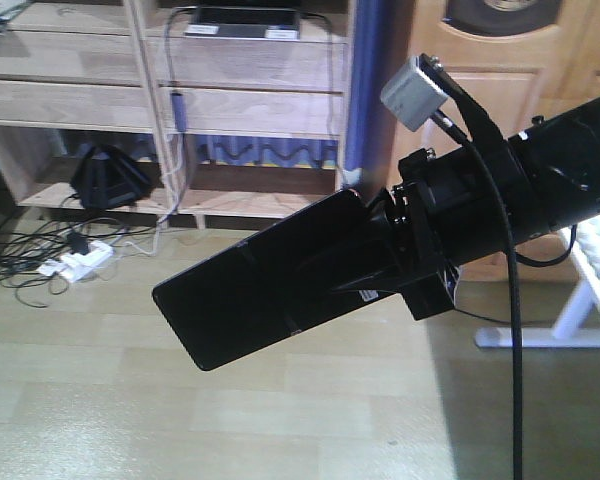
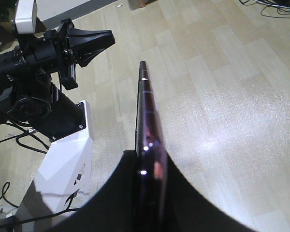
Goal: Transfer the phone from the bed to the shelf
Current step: 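Carry the phone in the right gripper toward the wooden shelf unit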
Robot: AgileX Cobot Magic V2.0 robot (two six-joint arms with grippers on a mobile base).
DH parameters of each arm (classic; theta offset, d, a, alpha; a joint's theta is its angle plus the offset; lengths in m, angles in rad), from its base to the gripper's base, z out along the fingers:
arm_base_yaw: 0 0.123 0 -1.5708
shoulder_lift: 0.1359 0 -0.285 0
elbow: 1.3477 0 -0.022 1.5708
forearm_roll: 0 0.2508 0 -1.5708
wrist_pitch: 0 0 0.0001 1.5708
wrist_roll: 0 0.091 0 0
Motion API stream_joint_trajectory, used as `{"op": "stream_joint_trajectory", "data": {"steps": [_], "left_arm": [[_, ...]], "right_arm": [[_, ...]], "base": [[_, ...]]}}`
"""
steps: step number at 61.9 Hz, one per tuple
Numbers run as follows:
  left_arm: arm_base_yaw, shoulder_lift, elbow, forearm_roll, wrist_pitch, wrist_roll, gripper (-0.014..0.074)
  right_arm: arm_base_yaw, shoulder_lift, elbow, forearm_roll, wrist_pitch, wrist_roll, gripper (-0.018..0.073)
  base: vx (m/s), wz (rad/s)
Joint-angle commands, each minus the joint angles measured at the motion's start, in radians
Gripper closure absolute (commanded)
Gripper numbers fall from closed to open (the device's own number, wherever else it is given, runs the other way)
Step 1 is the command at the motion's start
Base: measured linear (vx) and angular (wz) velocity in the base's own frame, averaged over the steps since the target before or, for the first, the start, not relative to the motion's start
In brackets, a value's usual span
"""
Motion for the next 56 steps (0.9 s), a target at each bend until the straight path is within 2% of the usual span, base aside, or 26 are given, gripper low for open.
{"op": "stream_joint_trajectory", "data": {"steps": [1,56], "left_arm": [[-0.004,-0.006,0.002,-0.010,-0.074,-0.004,0.0596],[-0.004,-0.006,0.002,-0.010,-0.074,-0.004,0.0596]], "right_arm": [[-0.002,-0.036,-0.026,0.085,0.057,-0.004,0.0564],[-0.002,-0.036,-0.026,0.085,0.057,-0.004,0.0564]], "base": [[0.21,0.30],[0.21,0.28]]}}
